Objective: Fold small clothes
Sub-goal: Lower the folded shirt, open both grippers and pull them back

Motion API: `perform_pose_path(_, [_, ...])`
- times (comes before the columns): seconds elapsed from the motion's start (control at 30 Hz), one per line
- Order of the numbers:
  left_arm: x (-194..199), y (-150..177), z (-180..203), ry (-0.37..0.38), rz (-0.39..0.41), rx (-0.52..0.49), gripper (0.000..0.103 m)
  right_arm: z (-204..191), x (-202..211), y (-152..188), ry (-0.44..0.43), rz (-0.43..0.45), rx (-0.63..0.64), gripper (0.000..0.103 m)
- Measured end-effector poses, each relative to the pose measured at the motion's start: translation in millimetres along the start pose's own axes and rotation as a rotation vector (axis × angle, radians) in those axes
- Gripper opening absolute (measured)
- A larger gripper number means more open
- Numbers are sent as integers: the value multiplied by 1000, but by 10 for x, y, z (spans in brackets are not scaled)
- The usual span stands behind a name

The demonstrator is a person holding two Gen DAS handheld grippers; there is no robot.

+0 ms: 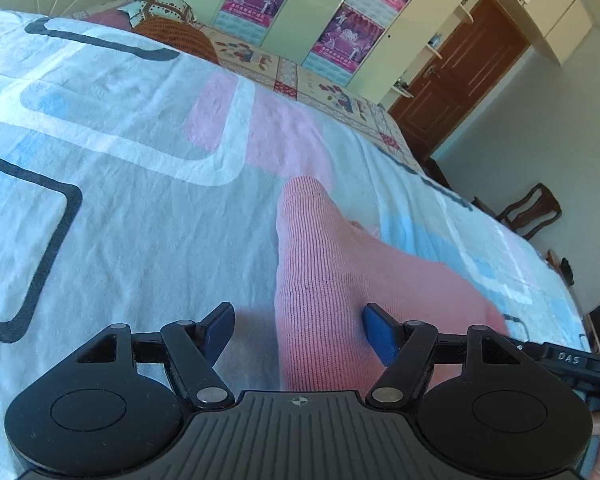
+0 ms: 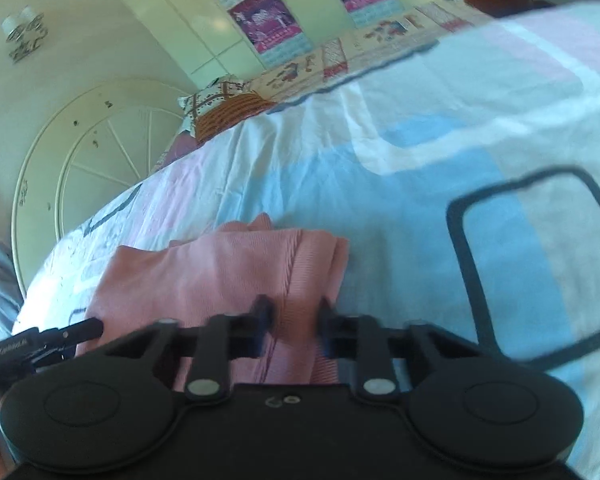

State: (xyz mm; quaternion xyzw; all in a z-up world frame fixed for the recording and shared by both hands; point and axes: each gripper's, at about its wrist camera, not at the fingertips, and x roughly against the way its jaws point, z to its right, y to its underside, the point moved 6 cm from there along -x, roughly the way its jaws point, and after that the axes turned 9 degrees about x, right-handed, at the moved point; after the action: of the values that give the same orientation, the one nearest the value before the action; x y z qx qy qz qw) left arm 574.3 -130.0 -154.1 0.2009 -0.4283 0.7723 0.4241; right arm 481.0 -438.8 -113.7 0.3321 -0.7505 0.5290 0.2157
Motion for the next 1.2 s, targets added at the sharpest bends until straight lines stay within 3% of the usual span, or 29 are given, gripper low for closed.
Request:
perform_pose_path(0.1, [-48, -24, 66, -15, 38, -56, 69, -33, 138, -42, 48, 71, 57, 10])
perform_pose_path(0.2, [-190, -44, 94, -43, 31, -85, 70, 86, 3, 46, 136, 17, 98, 4])
perform_pose_path(0.27, [-169, -112, 151, -60, 26, -96, 70, 121, 5, 40, 119, 17, 80, 6])
perform_pose_path(0.33, [47, -234, 251, -33, 121, -129, 70, 63, 146, -42, 118, 60, 89, 10])
perform_pose_path(0.43, [142, -373, 264, -39, 138, -105, 70, -126, 326, -143, 99, 94, 151, 11])
perform_pose_path(0.5, [176, -328, 259, -51, 114, -115, 70, -238, 390, -131, 80, 78, 175, 16])
perform_pose_path(0.53, [231, -267, 253, -40, 104, -118, 70, -271, 430, -98, 74, 66, 177, 25])
perform_pose_path(0.57, [293, -182, 238, -25, 92, -116, 70, -289, 478, -39, 67, 46, 171, 40])
perform_pose_path(0.63, [421, 39, 201, -8, 65, -122, 70, -332, 621, 142, 63, 33, 187, 52])
perform_pose_path(0.8, [735, 610, 136, -16, 36, -159, 70, -455, 958, 593, -3, -11, 158, 41])
perform_pose_path(0.9, [808, 802, 73, -34, 15, -165, 70, -517, 961, 784, -18, -59, 146, 23])
perform_pose_path(0.93, [807, 853, 52, -48, 0, -168, 70, -510, 934, 832, -8, -78, 141, 13])
perform_pose_path(1.03, [830, 995, 38, -123, 1, -246, 73, -382, 848, 999, 85, -122, 141, 11])
perform_pose_path(1.1, [857, 1087, 21, -155, -5, -268, 73, -256, 876, 1101, 52, -108, 58, 10])
perform_pose_path(1.2, [946, 1156, 10, -169, -3, -263, 73, -295, 904, 1110, 68, -109, 83, 11])
